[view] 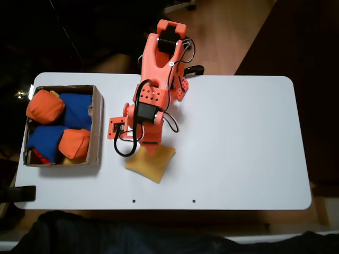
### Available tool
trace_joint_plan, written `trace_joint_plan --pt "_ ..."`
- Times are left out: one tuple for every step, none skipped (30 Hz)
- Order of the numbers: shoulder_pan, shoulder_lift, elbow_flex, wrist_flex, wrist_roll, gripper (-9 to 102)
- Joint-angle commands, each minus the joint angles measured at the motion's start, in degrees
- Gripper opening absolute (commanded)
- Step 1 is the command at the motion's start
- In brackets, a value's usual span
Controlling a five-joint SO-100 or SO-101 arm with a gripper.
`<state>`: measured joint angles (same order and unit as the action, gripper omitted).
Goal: Grasp a bag and put it in the box.
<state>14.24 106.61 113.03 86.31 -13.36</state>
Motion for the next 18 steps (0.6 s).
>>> trace_joint_plan --pt "0.53 -0.88 -2.9 0.18 -2.37 47" --pt "0.7 -1.32 -3.16 0.09 -4.31 47" --pt "0.88 -1.76 -3.34 0.0 -4.48 47" --pt "0.88 -2.11 -3.52 0.0 -5.1 47" --pt "0.97 -2.37 -3.6 0.09 -7.03 47" --pt "1.05 -2.72 -3.78 0.18 -8.88 47" --pt "1.14 -2.9 -3.96 0.18 -10.37 47" --pt "1.32 -3.08 -3.96 0.09 -12.22 47" --pt "1.41 -3.16 -4.04 0.0 -13.71 47" --pt "1.49 -3.34 -4.04 0.0 -15.56 47" --pt "1.49 -3.52 -4.04 0.0 -16.88 47" --pt "1.49 -3.6 -4.04 0.0 -18.11 47" --pt "1.49 -3.78 -4.13 0.0 -19.34 47" --pt "1.49 -3.96 -4.22 0.18 -20.65 47" --pt "1.49 -4.22 -4.39 0.44 -21.97 47" --pt "1.58 -4.48 -4.66 0.44 -23.12 47" --pt "1.67 -4.75 -4.83 0.53 -24.43 47" --pt "1.85 -5.01 -5.1 0.53 -25.93 47"
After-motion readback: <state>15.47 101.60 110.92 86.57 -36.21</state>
